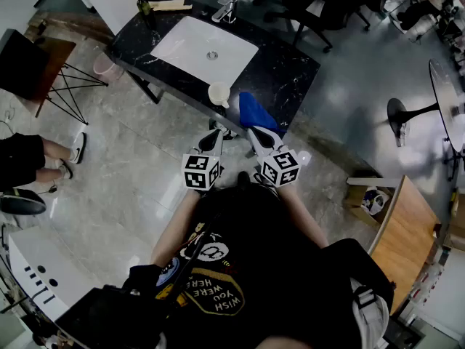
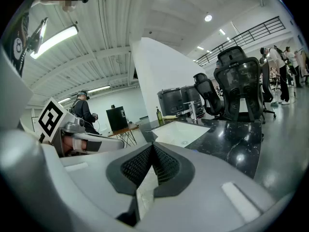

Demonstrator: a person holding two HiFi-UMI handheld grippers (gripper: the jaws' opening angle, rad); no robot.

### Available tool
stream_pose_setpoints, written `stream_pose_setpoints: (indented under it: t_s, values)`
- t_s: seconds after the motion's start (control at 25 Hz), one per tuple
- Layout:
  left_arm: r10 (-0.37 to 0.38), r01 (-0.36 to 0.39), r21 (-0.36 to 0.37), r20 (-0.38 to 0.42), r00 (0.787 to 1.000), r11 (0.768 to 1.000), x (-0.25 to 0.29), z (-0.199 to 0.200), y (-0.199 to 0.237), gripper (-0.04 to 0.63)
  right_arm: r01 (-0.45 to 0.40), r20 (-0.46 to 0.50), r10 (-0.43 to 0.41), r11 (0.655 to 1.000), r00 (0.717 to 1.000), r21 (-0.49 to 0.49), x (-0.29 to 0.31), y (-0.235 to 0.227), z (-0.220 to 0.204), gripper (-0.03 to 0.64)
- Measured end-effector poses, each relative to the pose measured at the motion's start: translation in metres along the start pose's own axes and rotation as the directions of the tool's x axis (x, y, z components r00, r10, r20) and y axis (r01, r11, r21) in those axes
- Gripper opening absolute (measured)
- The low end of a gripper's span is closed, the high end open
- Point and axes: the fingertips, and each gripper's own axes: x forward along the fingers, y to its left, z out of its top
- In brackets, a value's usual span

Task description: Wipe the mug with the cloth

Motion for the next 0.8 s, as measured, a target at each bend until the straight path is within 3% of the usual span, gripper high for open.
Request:
stream_pose_setpoints:
  t_s: [0.52,0.8]
  values:
    - [-0.006,0.006,-0.007,0.001,1.000,1.000,-0.009,-0.005,0.006,0.005,-0.012,-0.022,0.012,1.000,1.000,-0.007,0.006,0.015,-0.010,0.002]
    - [0.004,-0.004,-0.031,-0.002,1.000,1.000,-0.026,-0.009,0.025,0.005,0.001,-0.035,0.001,0.999,0.999,0.054,0.018,0.028,-0.016,0.002]
